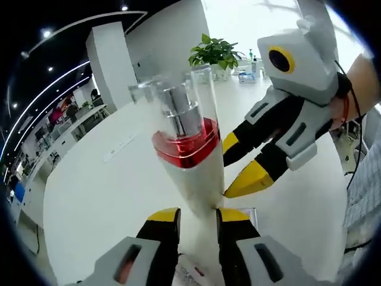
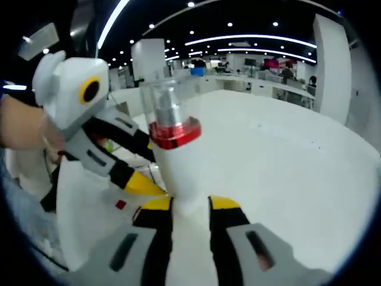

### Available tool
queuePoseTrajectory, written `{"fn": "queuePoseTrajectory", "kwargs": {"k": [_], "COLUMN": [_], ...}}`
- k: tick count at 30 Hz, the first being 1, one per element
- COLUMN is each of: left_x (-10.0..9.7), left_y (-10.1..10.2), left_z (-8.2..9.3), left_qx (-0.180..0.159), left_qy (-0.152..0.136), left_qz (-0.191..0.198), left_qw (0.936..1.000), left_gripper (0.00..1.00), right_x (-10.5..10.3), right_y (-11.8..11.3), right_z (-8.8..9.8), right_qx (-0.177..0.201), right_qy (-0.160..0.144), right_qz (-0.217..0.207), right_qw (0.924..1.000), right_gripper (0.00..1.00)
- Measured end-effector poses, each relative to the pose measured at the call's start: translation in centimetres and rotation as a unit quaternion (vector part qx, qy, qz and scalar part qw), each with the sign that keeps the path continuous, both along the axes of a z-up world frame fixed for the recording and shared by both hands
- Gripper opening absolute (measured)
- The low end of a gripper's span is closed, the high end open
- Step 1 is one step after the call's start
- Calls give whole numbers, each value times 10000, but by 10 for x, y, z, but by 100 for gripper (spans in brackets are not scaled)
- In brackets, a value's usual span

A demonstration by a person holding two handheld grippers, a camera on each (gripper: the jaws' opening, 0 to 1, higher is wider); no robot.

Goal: Arrange the skincare products in the storage area until every visible bottle or jar stands upright without overlapping.

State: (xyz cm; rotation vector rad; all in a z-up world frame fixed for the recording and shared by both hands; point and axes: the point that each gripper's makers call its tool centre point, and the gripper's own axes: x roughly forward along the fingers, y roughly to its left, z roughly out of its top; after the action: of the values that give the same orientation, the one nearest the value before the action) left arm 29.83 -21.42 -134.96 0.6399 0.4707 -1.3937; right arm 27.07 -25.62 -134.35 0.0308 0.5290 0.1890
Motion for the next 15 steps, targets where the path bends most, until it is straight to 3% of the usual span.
{"fn": "queuePoseTrajectory", "kwargs": {"k": [4, 9, 15], "left_x": [6, 15, 18], "left_y": [11, 35, 59], "left_z": [11, 31, 39], "left_qx": [-148, -328, -448], "left_qy": [-5, -273, -269], "left_qz": [138, 438, 667], "left_qw": [9998, 9981, 9964], "left_gripper": [24, 24, 24], "right_x": [-9, -27, -33], "right_y": [-2, -5, -6], "right_z": [7, 8, 11], "right_qx": [102, 273, 396], "right_qy": [-91, -130, -260], "right_qz": [-51, -40, -201], "right_qw": [9999, 9995, 9987], "right_gripper": [21, 20, 20]}}
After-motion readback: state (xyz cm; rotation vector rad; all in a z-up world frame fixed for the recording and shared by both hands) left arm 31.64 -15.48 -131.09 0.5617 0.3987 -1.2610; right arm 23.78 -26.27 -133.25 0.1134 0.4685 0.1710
